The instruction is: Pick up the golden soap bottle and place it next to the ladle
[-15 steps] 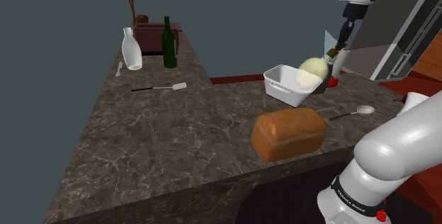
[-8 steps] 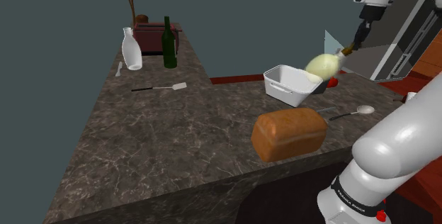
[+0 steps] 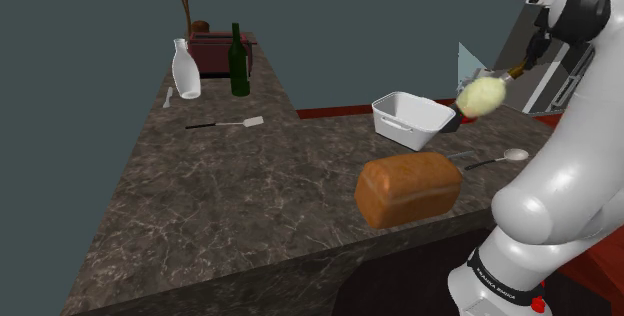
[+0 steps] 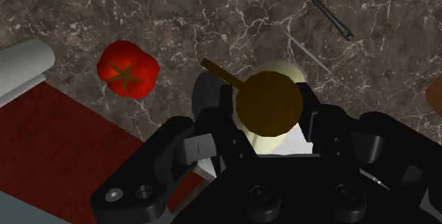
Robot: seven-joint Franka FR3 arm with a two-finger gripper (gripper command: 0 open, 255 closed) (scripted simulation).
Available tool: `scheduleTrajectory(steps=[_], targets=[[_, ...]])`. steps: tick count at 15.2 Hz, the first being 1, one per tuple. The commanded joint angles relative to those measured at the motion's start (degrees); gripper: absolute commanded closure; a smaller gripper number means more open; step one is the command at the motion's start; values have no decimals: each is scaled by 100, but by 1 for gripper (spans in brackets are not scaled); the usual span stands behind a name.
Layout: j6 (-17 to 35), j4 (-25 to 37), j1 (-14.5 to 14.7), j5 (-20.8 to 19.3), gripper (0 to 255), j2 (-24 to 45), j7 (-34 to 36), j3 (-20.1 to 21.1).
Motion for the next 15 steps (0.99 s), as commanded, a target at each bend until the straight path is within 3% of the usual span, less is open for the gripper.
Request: scheduleTrajectory(steps=[1, 5, 15], targets=[[-130, 465, -346, 362, 255, 489, -387, -92], [-553, 1607, -1267, 1043, 255, 1451, -986, -74], [367, 451, -913, 856, 255, 1187, -964, -89]])
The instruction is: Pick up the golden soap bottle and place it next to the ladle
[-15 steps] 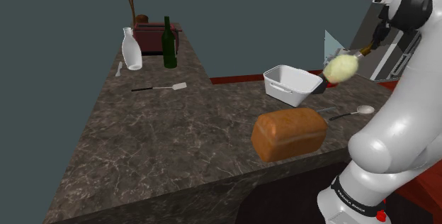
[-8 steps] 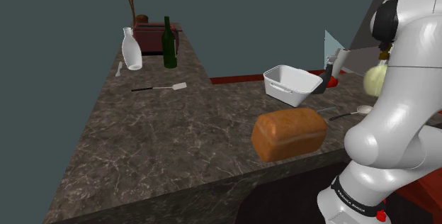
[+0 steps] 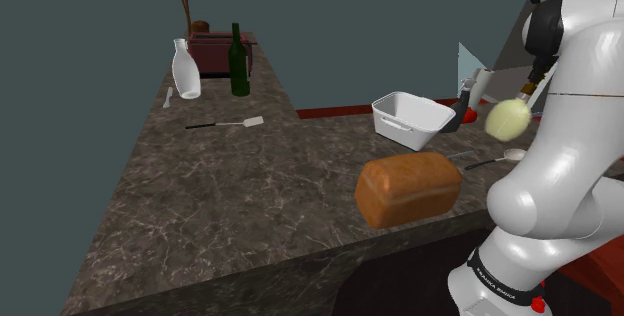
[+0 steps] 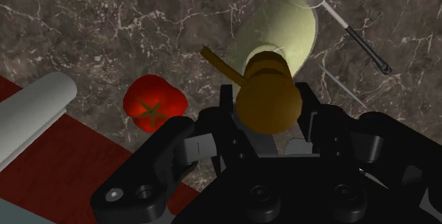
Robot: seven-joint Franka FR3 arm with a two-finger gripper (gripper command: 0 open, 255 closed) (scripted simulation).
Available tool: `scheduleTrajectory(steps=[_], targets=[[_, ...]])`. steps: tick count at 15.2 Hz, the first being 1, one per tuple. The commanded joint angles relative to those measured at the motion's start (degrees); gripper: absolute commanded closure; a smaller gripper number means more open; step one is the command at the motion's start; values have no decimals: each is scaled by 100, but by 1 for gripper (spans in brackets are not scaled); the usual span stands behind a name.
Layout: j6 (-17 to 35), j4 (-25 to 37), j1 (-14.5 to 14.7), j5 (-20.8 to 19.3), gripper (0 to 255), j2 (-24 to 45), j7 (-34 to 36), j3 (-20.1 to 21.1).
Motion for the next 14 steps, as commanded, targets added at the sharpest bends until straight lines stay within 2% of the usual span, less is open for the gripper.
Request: scheduleTrajectory(steps=[1, 9, 14], targets=[[193, -246, 78, -43, 255, -70, 8, -10], [802, -901, 205, -56, 255, -112, -14, 6], [801, -901, 206, -55, 255, -111, -14, 4]])
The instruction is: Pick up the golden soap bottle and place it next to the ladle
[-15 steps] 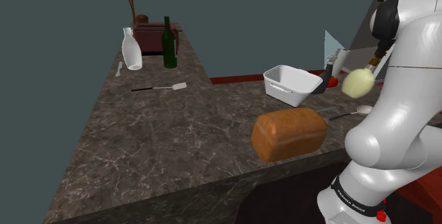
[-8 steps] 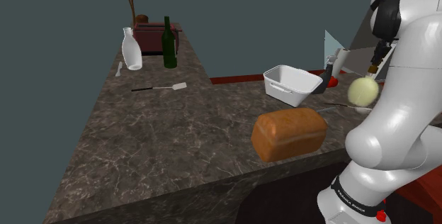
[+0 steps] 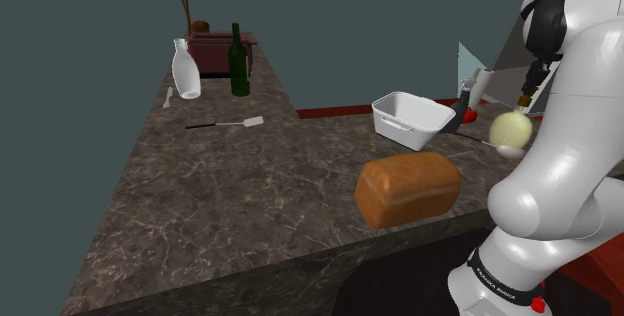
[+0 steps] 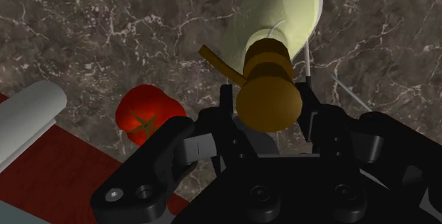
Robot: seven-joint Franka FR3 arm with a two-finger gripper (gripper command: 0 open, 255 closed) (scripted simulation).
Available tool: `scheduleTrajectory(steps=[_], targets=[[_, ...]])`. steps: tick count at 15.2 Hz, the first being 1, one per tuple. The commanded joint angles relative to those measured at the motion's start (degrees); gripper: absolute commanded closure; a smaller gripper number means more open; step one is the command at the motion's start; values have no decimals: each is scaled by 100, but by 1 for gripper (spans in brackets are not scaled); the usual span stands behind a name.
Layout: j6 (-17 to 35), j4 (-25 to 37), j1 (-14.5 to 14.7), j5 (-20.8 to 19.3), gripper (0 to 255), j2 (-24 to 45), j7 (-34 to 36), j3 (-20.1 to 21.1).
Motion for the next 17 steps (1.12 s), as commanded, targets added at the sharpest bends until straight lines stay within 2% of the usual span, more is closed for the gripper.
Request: scheduleTrajectory(steps=[1, 2, 3, 8, 12, 17], targets=[[-19, -20, -10, 9, 255, 41, -1, 10], [-19, -20, -9, 9, 255, 41, -1, 9], [-32, 10, -21, 22, 0, 62, -3, 14], [-18, -21, -9, 9, 0, 41, -1, 9], [-793, 845, -199, 54, 0, 134, 15, -1], [-793, 845, -199, 54, 0, 134, 15, 0]])
